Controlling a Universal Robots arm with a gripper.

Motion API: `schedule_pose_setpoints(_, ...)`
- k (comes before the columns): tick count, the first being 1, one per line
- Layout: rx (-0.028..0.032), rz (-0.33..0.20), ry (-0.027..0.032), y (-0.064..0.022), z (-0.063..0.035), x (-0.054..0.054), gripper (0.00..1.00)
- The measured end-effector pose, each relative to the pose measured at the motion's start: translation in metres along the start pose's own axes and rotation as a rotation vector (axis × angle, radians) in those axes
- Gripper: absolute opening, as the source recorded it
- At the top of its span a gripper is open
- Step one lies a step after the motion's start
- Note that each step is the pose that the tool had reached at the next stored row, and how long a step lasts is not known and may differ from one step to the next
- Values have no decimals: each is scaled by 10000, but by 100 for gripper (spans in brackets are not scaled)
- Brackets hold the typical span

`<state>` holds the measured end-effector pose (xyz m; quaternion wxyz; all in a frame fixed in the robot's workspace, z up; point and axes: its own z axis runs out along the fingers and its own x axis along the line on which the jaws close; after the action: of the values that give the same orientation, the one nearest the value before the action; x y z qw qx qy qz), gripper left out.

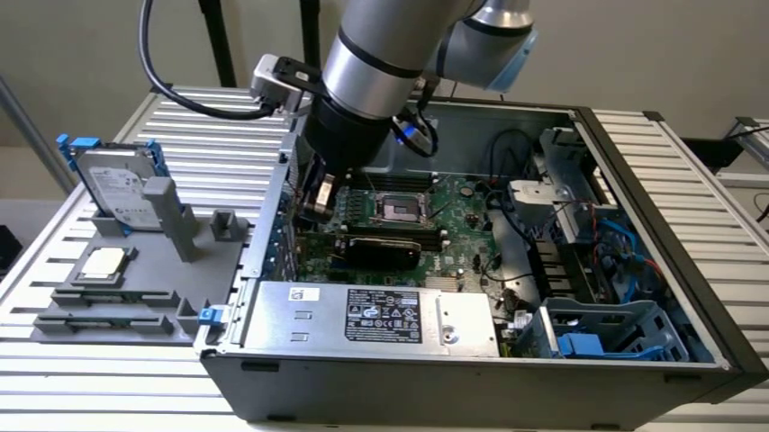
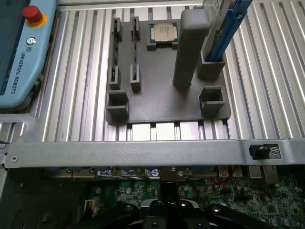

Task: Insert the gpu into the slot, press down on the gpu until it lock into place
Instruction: 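Press down on the gpu until it lock into place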

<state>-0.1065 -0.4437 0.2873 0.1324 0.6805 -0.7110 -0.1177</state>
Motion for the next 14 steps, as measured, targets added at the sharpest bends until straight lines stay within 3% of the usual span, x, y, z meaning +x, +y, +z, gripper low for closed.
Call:
schedule_pose_setpoints(5,-14,20,-7,3,0,-14,11)
schedule_pose_setpoints(14,-97,104,-35,5,1,-41,11)
